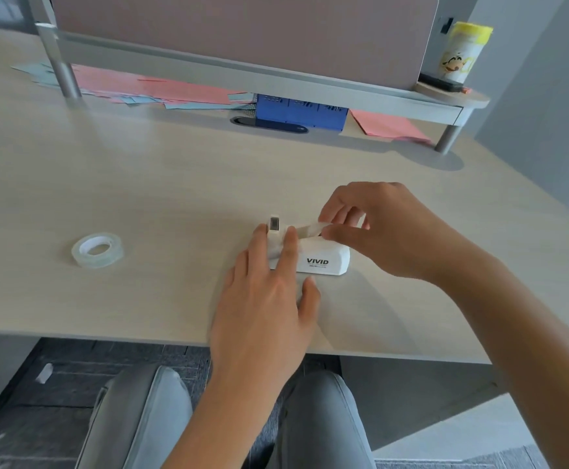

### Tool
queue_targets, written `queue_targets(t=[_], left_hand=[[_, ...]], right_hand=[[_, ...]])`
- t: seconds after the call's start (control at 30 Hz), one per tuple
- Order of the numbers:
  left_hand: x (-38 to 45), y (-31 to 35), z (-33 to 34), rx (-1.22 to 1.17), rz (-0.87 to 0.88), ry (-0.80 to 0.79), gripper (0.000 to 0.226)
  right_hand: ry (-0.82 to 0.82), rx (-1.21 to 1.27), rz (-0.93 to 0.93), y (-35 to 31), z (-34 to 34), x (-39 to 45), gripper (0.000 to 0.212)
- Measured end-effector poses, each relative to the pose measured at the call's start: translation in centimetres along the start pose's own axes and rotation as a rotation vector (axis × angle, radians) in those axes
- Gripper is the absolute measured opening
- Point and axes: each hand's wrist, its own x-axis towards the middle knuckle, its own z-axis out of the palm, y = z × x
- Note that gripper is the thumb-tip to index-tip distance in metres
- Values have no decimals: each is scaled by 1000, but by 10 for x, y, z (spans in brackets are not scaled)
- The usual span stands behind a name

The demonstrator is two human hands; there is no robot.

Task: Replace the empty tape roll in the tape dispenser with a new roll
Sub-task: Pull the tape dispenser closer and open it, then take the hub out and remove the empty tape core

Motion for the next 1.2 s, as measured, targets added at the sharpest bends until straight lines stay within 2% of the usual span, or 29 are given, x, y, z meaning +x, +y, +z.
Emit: queue_targets(t=[0.17,0.37,0.47,0.57,0.67,0.77,0.83,0.87,1.0,1.2], left_hand=[[0,0,1,-7,2,15,64],[0,-1,4,-4,2,54,63],[-1,-1,3,-42,6,81,62],[-3,1,-2,-83,36,108,70],[-3,1,-5,-239,-10,200,78],[-6,-2,-7,-526,1,422,57],[-11,-2,-15,-656,-15,495,40],[-14,-1,-20,-745,-48,475,34],[-30,2,-37,-1084,-244,212,14],[-51,-12,-48,-1280,-423,128,11]], right_hand=[[161,185,46,6,21,-14,1],[329,511,152,6,40,-26,3],[434,589,156,2,40,-26,9],[534,658,163,-3,38,-26,6],[526,847,254,-10,37,-32,12],[413,1075,358,-22,41,-42,15],[356,1142,391,-31,45,-50,14],[338,1165,394,-35,47,-55,14],[302,1212,364,-55,53,-72,13],[292,1116,381,-80,60,-86,12]])
